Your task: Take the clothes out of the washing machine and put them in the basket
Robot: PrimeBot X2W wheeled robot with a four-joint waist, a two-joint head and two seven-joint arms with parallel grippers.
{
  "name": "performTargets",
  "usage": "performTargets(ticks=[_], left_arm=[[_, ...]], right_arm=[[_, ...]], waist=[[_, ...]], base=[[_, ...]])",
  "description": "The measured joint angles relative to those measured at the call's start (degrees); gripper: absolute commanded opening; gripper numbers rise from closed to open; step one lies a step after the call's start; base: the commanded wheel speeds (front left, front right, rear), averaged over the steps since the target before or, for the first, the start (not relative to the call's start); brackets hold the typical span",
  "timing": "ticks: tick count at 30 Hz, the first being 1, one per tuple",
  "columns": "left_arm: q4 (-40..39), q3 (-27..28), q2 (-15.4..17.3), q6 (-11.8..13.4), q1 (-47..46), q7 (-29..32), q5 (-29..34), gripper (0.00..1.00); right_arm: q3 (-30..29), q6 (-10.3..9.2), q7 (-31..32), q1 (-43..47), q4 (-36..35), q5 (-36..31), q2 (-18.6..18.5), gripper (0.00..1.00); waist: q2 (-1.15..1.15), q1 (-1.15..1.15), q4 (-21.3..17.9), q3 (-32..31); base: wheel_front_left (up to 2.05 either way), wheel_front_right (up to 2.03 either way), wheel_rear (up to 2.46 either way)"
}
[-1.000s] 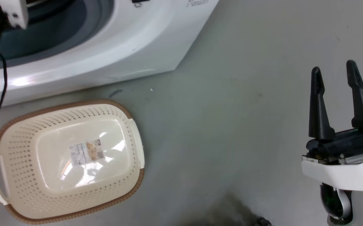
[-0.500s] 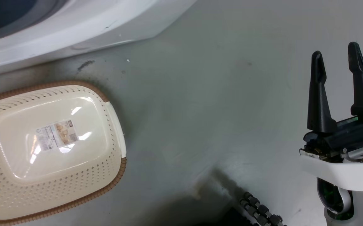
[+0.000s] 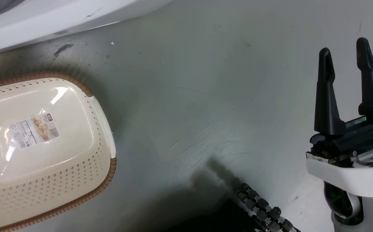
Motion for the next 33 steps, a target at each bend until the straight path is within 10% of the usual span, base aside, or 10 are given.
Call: performTargets(ticks=[2, 4, 5, 33], left_arm=[[-0.4, 0.0, 0.3, 0.0, -0.2, -0.3, 0.0, 1.0], [-0.9, -0.9, 0.5, -0.2, -0.4, -0.9, 0.6, 0.15], [-1.0, -1.0, 0.6, -0.3, -0.4, -1.4, 0.6, 0.0], [3.4, -5.6, -2.1, -1.6, 10.1, -31.2, -3.8, 0.0]], right_arm=[[0.1, 0.0, 0.0, -0.1, 0.0, 0.3, 0.0, 1.0], [0.1, 0.0, 0.0, -0.1, 0.0, 0.3, 0.0, 1.0], [0.1, 0.0, 0.0, -0.3, 0.1, 0.4, 0.0, 1.0], [-0.2, 0.0, 0.0, 0.4, 2.3, -4.5, 0.0, 1.0]], waist=[[0.0, 0.0, -0.1, 0.4], [0.0, 0.0, -0.1, 0.6], [0.0, 0.0, -0.1, 0.6], [0.0, 0.0, 4.4, -11.2]], base=[[0.0, 0.0, 0.0], [0.0, 0.0, 0.0], [0.0, 0.0, 0.0], [0.0, 0.0, 0.0]])
